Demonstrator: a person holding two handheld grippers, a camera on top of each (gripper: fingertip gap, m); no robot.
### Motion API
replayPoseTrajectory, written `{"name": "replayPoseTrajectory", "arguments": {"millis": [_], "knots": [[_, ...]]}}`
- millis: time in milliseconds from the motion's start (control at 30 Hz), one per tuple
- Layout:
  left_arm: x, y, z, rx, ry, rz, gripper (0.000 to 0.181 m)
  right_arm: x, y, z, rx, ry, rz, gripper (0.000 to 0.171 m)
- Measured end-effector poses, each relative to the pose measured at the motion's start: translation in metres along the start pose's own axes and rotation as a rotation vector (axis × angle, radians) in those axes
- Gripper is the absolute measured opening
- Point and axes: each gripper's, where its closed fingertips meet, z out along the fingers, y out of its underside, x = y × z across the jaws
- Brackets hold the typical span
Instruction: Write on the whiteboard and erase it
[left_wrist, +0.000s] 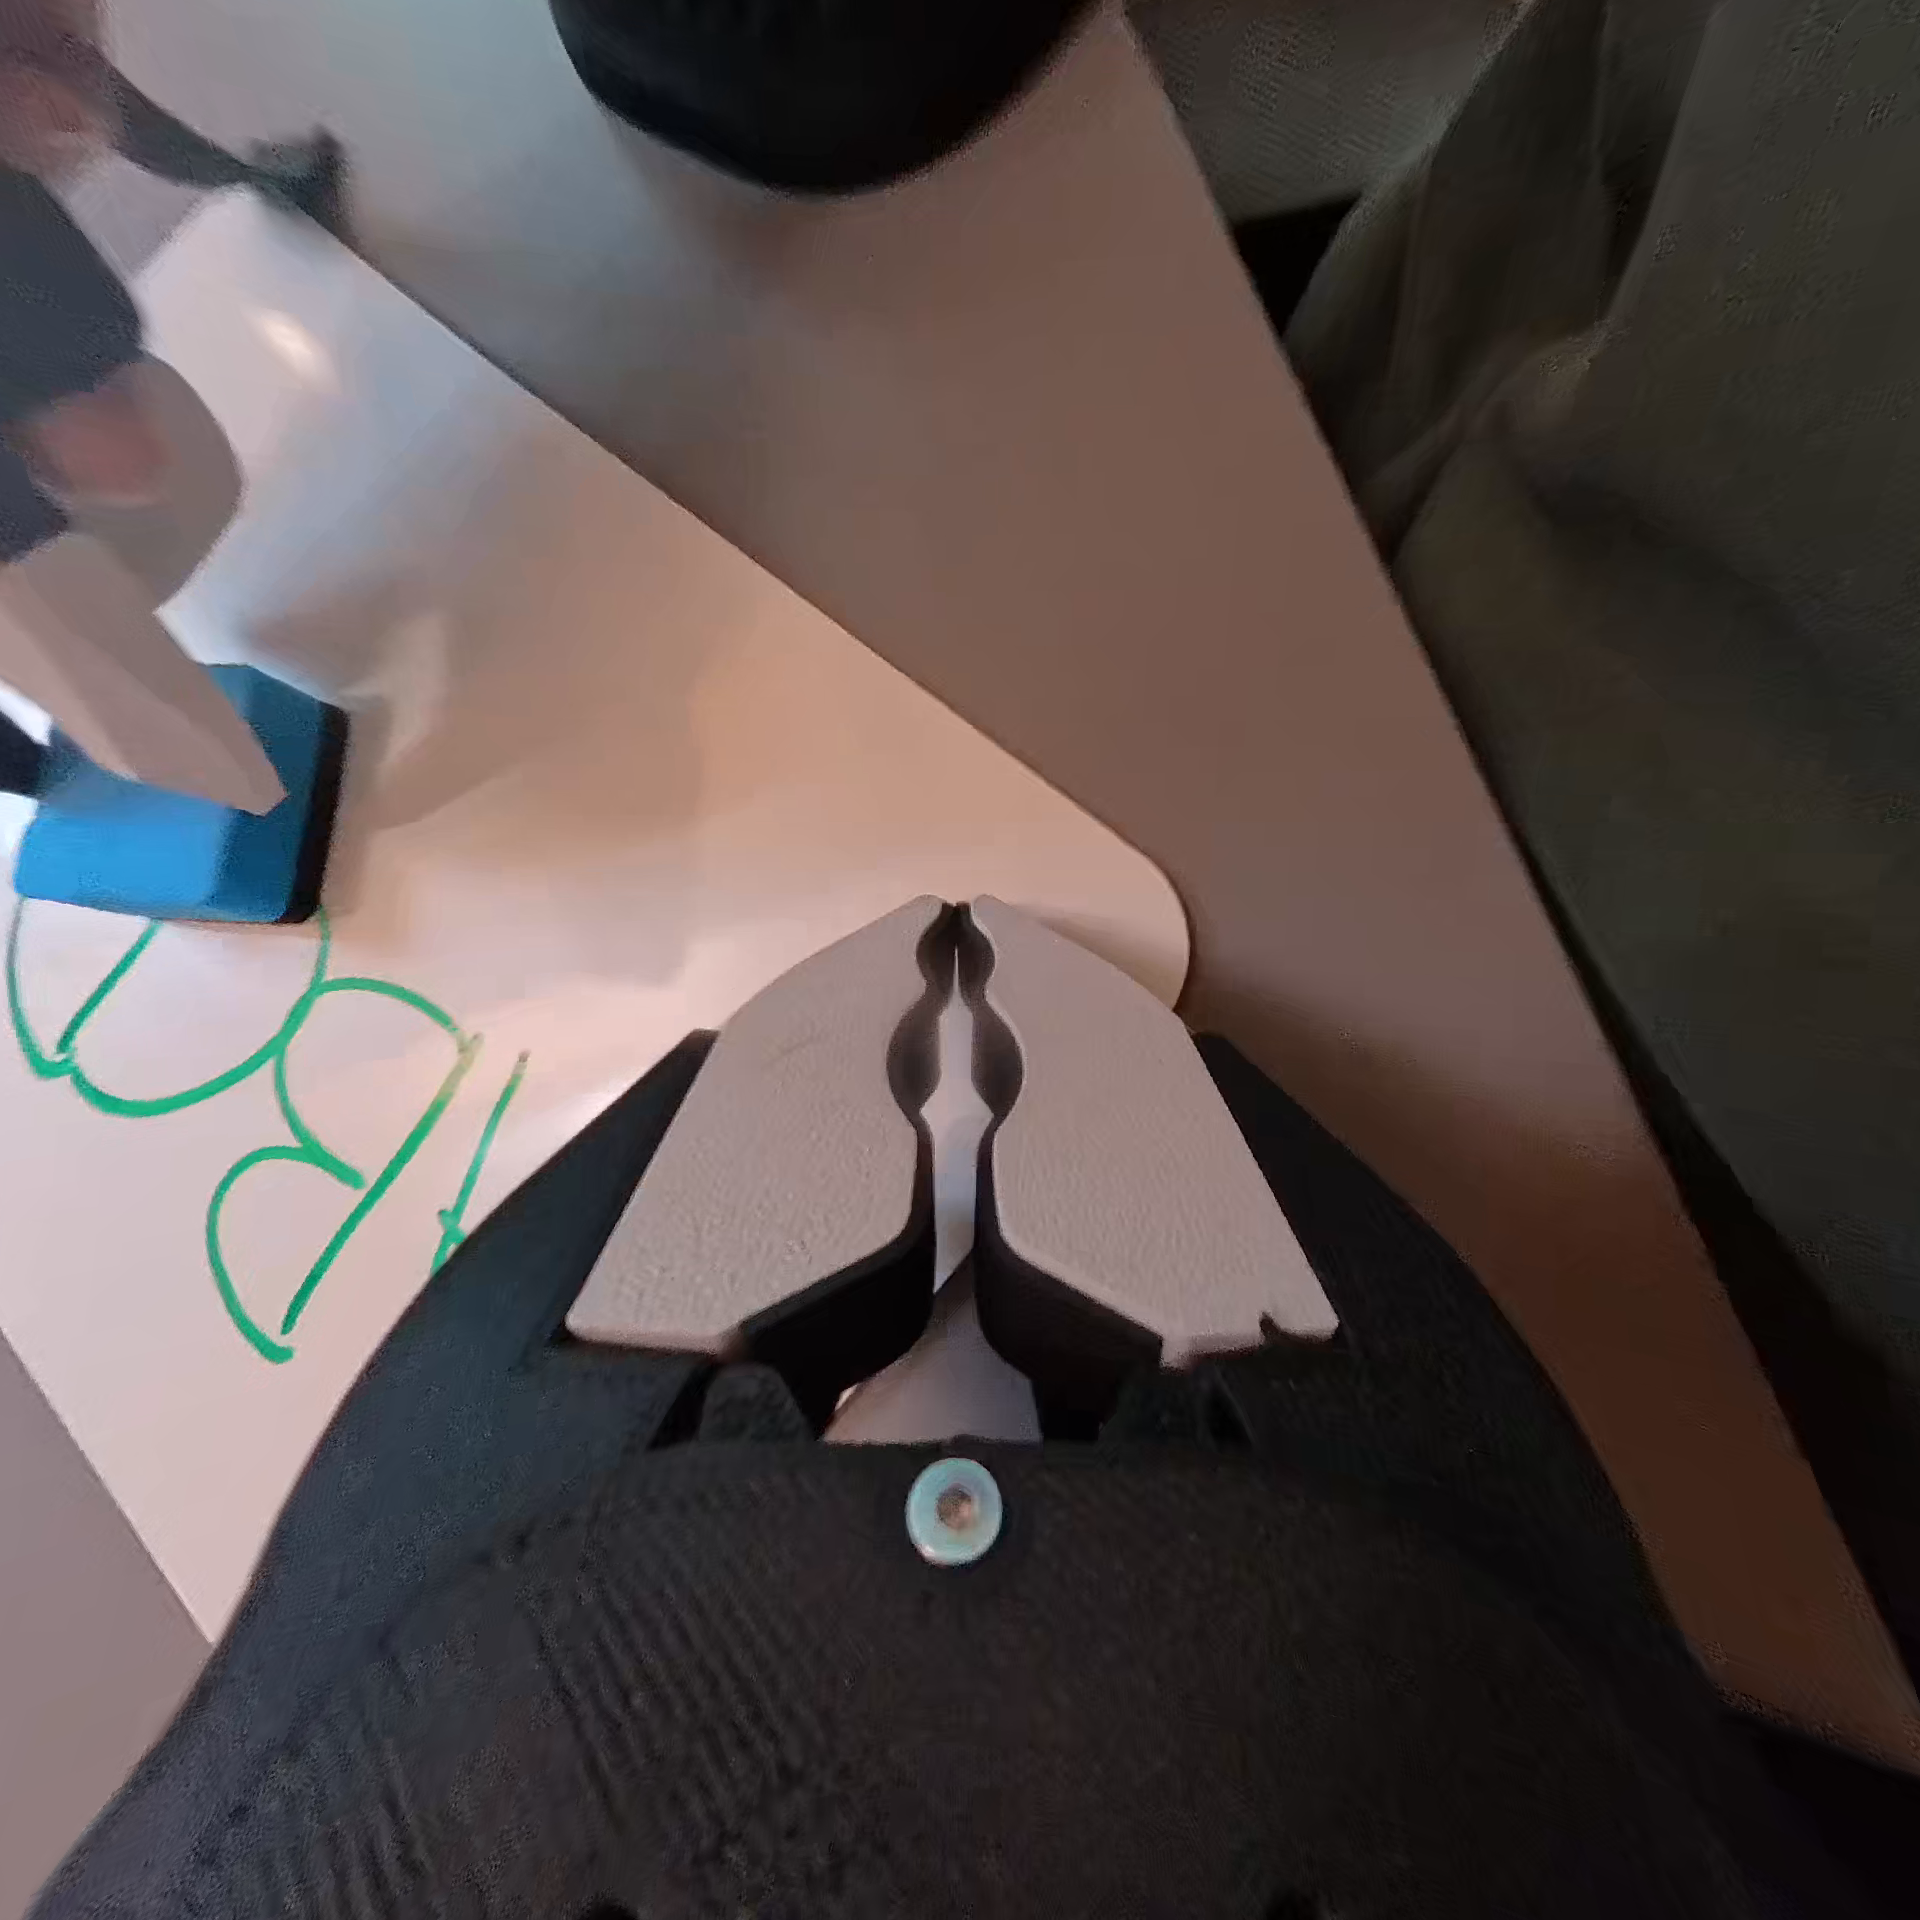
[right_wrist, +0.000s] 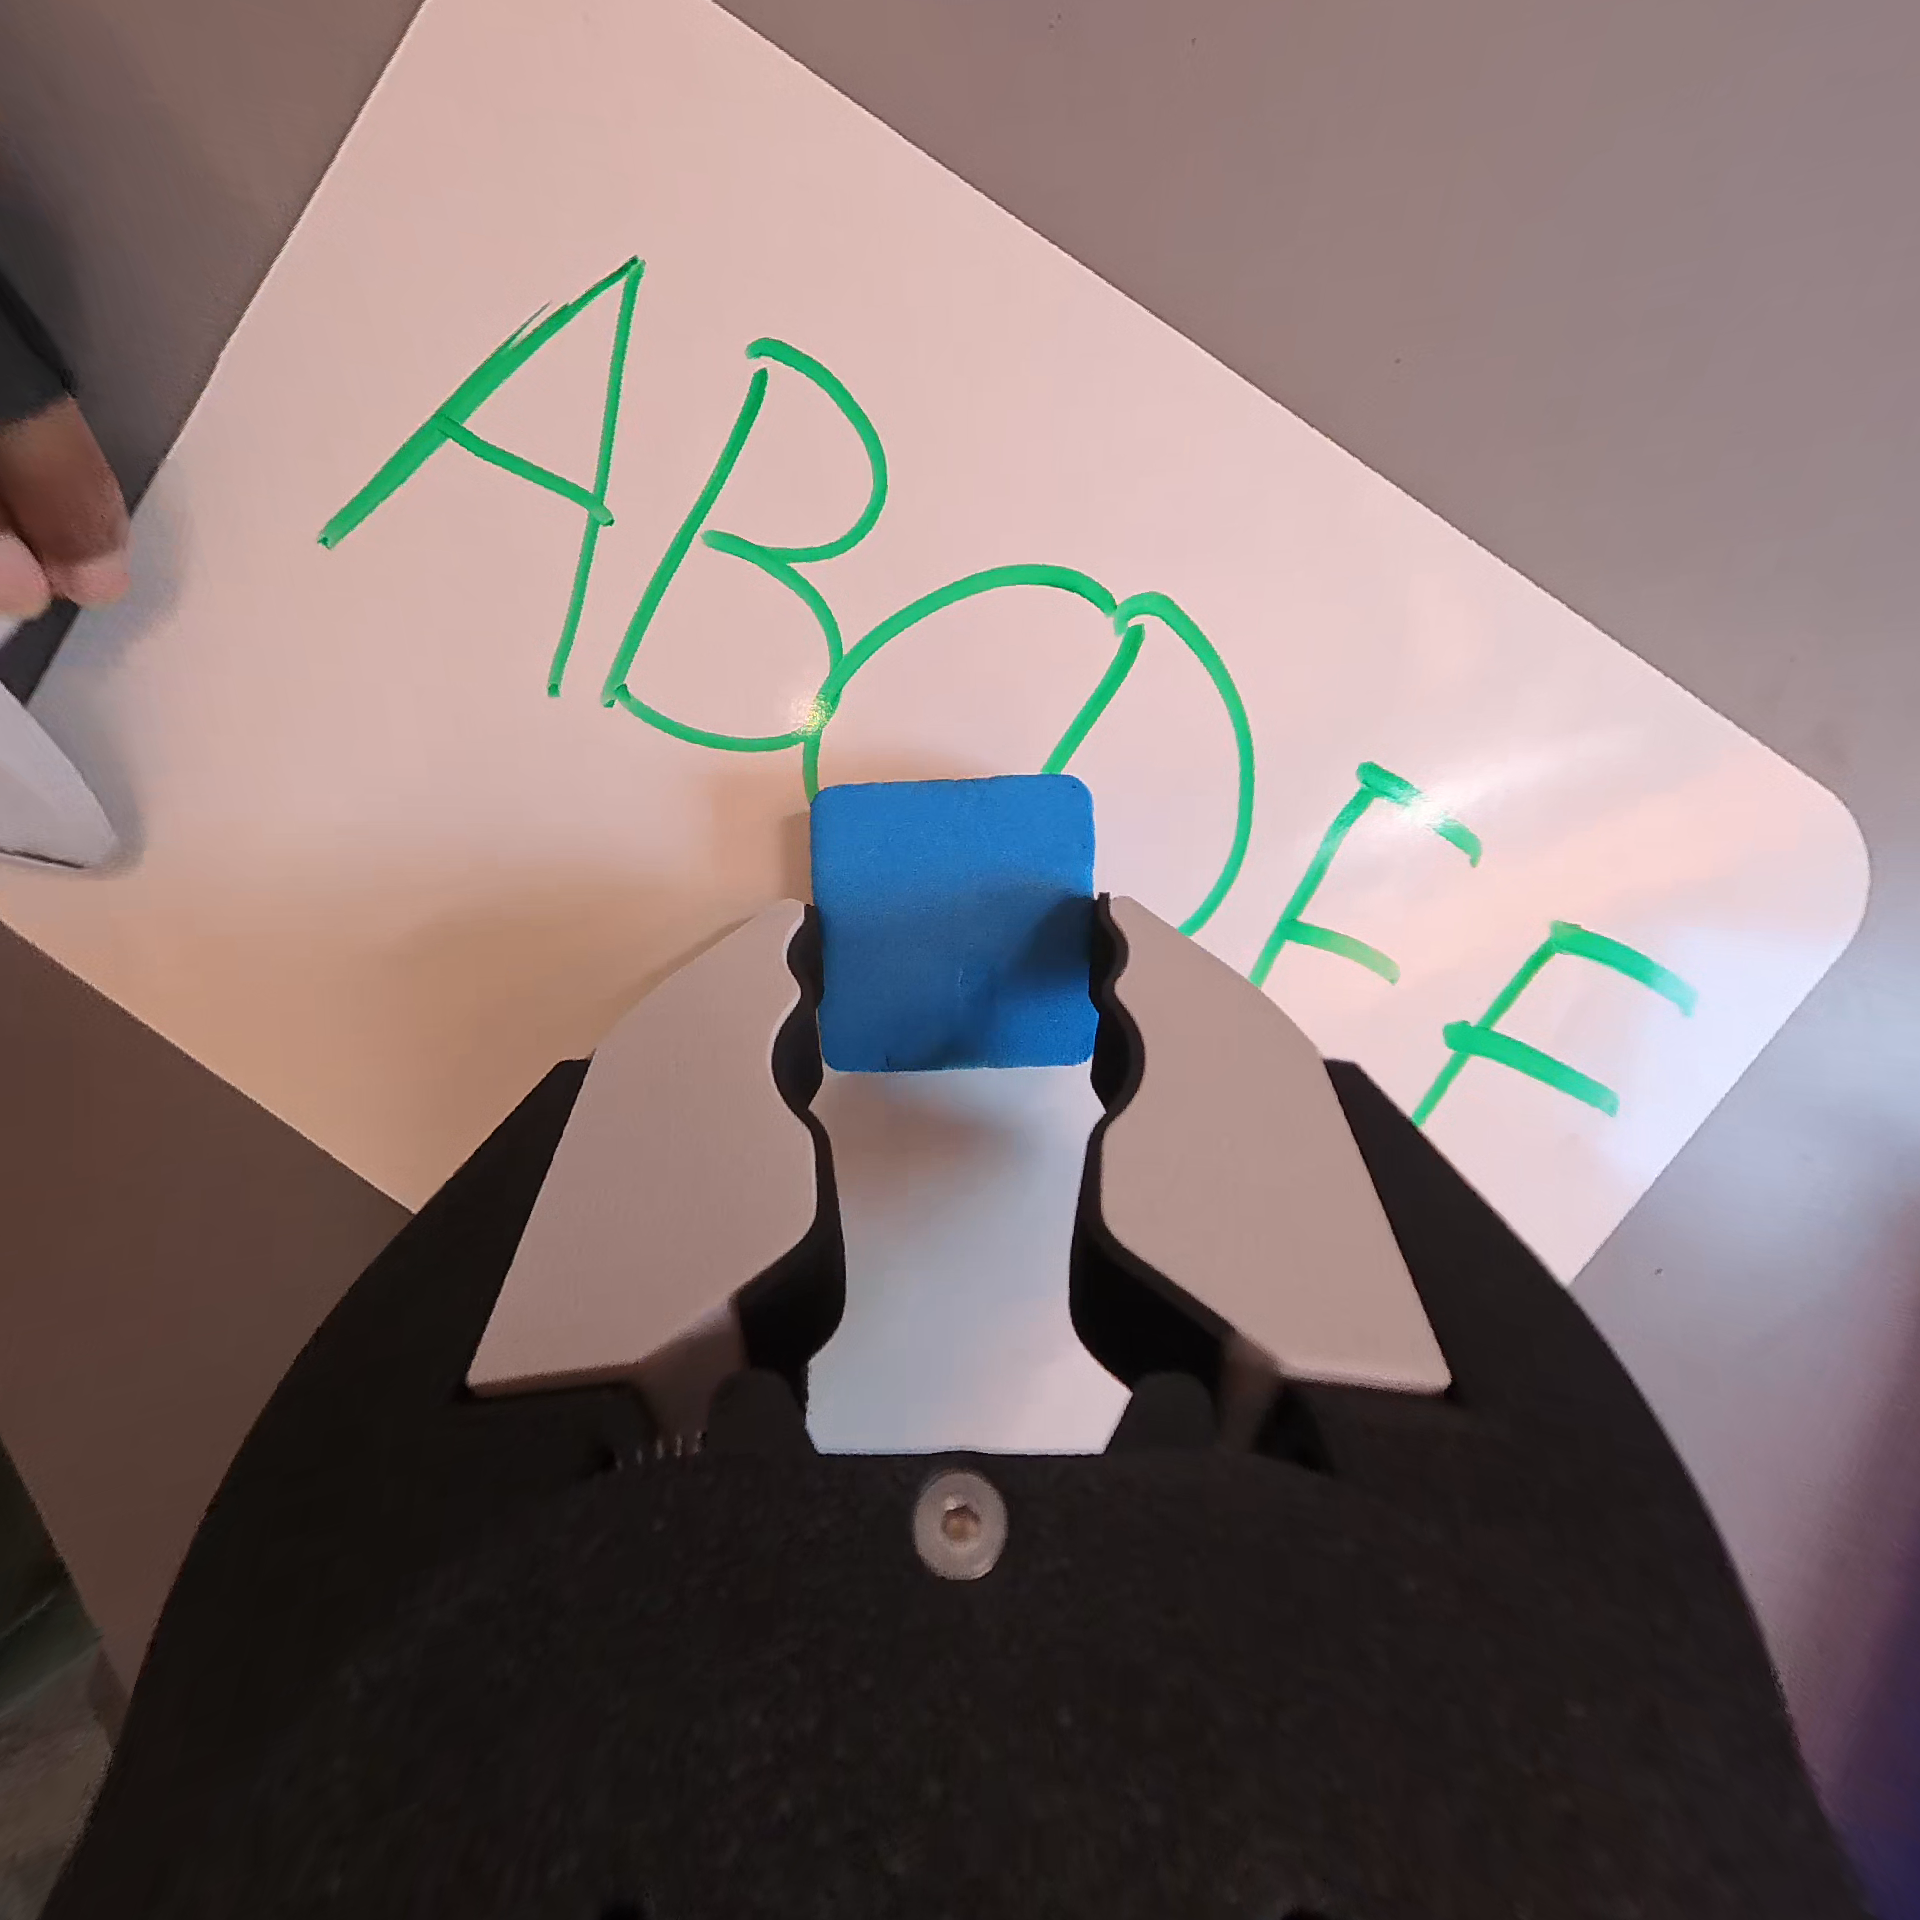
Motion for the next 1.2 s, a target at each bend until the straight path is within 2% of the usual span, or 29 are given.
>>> {"name": "replayPoseTrajectory", "arguments": {"millis": [167,267,333,400,467,533,633,667,800,833,933,967,1067,1100,1133,1200], "knots": [[0.000,-0.001,0.005,-0.046,0.002,0.028,0.000,0.003,0.013,-0.007,-0.030,0.010,0.070,0.048],[0.001,-0.004,0.006,-0.022,-0.021,0.055,0.000,0.053,0.038,-0.025,-0.091,0.133,0.145,0.048],[0.001,-0.004,0.006,-0.027,-0.027,0.054,0.000,0.079,0.040,-0.027,-0.064,0.135,0.266,0.048],[0.001,-0.005,0.007,-0.023,-0.033,0.051,0.000,0.069,0.023,-0.016,-0.031,0.123,0.245,0.048],[0.001,-0.005,0.007,-0.026,-0.038,0.048,0.000,0.027,0.009,-0.005,-0.034,0.050,0.145,0.048],[0.001,-0.006,0.007,-0.024,-0.038,0.040,0.001,0.019,0.016,-0.008,-0.062,0.029,0.114,0.048],[0.001,-0.006,0.007,-0.023,-0.043,0.045,0.001,0.094,0.043,-0.029,-0.068,0.156,0.325,0.047],[0.001,-0.006,0.007,-0.021,-0.043,0.046,0.001,0.102,0.041,-0.028,-0.045,0.157,0.365,0.047],[0.003,-0.007,0.007,-0.005,-0.015,0.024,0.001,0.025,0.013,-0.006,-0.057,0.057,0.136,0.047],[0.004,-0.008,0.008,-0.001,-0.007,0.023,0.001,0.029,0.017,-0.009,-0.063,0.052,0.146,0.047],[0.006,-0.008,0.008,-0.002,-0.014,0.037,0.001,0.114,0.046,-0.031,-0.045,0.184,0.402,0.047],[0.006,-0.008,0.008,-0.001,-0.014,0.035,0.001,0.113,0.042,-0.029,-0.032,0.170,0.409,0.047],[0.006,-0.009,0.008,0.003,0.003,0.024,0.001,0.028,0.008,-0.003,-0.057,0.055,0.135,0.047],[0.006,-0.008,0.008,0.005,0.006,0.023,0.001,0.019,0.004,-0.001,-0.069,0.050,0.082,0.047],[0.006,-0.009,0.008,0.006,0.004,0.025,0.000,0.032,0.006,-0.003,-0.071,0.053,0.124,0.047],[0.006,-0.009,0.007,0.006,-0.005,0.036,0.000,0.101,0.018,-0.014,-0.046,0.150,0.316,0.047]]}}
